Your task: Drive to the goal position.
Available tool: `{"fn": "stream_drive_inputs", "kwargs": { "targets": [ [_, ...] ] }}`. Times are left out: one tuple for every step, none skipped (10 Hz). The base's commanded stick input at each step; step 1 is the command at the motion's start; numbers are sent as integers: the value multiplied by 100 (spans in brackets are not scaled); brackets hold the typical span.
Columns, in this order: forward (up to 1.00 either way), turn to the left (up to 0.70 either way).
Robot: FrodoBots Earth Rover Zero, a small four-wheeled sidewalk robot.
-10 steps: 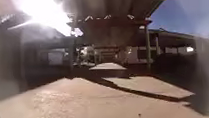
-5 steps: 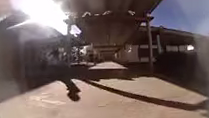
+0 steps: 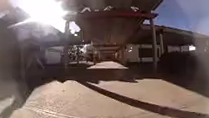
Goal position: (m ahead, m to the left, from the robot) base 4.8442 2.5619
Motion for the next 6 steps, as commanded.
{"fn": "stream_drive_inputs", "kwargs": {
  "targets": [
    [70, 0],
    [70, 35],
    [70, 35],
    [70, 35],
    [70, 0],
    [70, 0]
  ]
}}
